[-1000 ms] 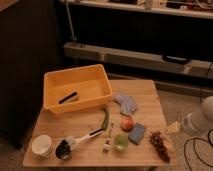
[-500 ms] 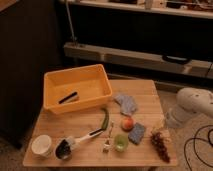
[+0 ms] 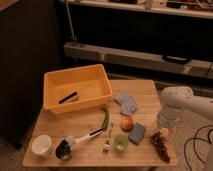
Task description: Place grapes in tray
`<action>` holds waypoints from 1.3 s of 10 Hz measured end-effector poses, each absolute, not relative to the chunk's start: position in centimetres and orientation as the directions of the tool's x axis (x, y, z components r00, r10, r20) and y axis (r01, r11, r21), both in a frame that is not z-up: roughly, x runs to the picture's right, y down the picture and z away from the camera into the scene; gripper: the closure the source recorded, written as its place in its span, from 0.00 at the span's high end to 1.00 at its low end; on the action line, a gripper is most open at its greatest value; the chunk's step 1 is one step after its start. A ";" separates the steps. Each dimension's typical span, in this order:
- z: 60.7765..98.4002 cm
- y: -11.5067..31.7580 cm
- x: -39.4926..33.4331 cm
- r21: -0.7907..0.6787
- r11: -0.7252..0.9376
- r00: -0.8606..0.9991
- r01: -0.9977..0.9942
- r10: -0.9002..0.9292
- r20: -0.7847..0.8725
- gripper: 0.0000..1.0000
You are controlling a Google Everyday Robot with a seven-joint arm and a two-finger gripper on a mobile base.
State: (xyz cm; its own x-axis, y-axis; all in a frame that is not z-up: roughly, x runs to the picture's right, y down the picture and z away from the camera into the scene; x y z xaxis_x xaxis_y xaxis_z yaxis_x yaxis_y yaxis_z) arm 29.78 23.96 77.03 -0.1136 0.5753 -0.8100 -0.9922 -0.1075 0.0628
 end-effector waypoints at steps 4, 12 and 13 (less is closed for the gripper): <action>76.7 24.8 30.1 0.008 -0.123 -0.076 -0.992 0.555 -0.828 0.65; 76.5 26.9 28.9 -0.060 -0.103 -0.005 -0.993 0.545 -0.839 0.65; 76.6 27.2 28.9 -0.051 -0.095 -0.009 -0.994 0.544 -0.839 0.65</action>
State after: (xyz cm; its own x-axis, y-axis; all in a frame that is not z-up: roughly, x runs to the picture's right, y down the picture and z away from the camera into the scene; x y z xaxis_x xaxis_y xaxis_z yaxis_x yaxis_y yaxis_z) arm 28.93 27.20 76.62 -0.0087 0.5441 -0.8390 -0.9942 -0.0946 -0.0510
